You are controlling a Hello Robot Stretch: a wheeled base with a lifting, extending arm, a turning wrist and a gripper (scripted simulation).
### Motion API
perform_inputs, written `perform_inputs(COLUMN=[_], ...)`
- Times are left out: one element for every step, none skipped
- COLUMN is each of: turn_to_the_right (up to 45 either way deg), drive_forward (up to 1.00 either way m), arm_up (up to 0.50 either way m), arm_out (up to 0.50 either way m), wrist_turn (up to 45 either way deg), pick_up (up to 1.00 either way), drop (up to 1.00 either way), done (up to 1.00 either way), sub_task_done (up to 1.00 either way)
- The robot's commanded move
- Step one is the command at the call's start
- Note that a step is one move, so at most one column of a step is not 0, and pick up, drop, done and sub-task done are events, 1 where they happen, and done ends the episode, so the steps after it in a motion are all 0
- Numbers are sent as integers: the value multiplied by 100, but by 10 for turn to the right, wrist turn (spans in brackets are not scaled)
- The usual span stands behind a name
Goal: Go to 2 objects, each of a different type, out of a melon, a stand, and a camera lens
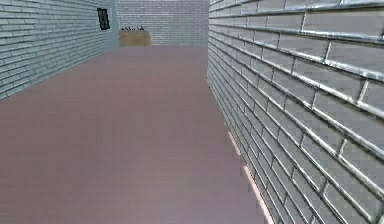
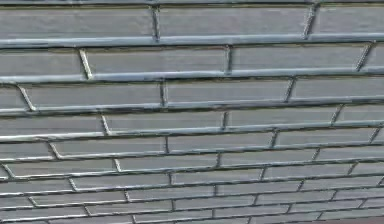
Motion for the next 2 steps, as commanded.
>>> perform_inputs(turn_to_the_right=[0,-30], drive_forward=[100,0], arm_up=[0,0], arm_out=[0,0], wrist_turn=[0,0], pick_up=[0,0], drop=[0,0], done=[0,0], sub_task_done=[0,0])
